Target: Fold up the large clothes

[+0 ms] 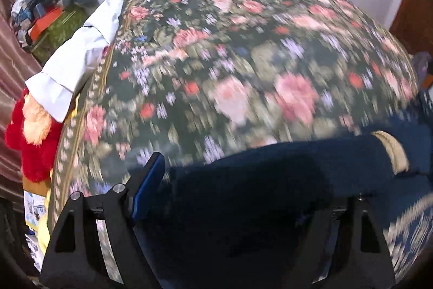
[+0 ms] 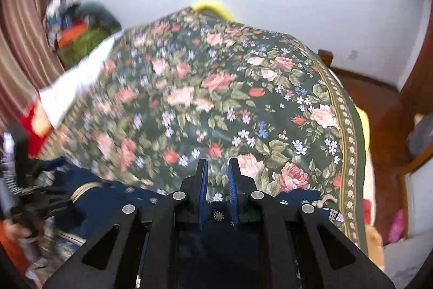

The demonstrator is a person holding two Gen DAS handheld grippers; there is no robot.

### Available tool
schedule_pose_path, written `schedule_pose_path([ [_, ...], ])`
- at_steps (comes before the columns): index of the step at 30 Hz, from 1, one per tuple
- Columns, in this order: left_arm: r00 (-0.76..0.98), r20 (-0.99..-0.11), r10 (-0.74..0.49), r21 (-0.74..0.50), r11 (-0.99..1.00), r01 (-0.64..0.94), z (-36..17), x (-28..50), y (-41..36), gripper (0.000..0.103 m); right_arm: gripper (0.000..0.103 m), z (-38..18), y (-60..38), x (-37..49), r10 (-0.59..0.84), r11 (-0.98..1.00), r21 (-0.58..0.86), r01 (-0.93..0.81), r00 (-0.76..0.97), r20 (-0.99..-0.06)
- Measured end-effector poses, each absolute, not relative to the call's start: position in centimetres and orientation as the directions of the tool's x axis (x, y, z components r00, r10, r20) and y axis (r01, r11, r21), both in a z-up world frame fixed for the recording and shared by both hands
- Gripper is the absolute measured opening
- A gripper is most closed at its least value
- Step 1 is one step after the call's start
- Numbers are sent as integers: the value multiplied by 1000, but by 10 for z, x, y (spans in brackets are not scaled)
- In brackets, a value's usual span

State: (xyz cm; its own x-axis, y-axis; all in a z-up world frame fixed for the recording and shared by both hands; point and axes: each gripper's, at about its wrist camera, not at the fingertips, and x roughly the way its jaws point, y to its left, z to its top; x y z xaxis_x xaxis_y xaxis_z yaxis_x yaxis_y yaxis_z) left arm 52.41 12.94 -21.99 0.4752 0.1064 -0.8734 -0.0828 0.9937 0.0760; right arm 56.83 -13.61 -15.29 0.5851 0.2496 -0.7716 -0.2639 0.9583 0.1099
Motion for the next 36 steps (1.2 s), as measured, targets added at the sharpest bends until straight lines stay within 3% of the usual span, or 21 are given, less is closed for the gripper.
schedule_pose_path([
  [5,522,-838,160,100,985,-142,-193,544,140,81,11,-136,-156,540,405,906,251,-340,529,-746],
  [12,586,-808,60,-39,987,-155,-153,520,144,81,11,-155,-142,474,344,870,104,-481,444,-827],
  [18,511,-858,-57,-89,995,-40,-175,482,113,81,11,-200,-117,465,246,830,-14,-558,388,-888],
  [22,461,-885,-73,-70,997,23,-198,457,88,81,11,-221,-104,508,161,857,-70,-510,394,-905],
  [30,462,-885,-62,-65,998,11,-214,445,86,82,11,-189,-134,570,55,971,-90,-222,574,-817],
  [36,478,-878,-42,-58,998,-18,-210,439,91,82,11,-167,-140,522,146,940,-67,-335,571,-808],
])
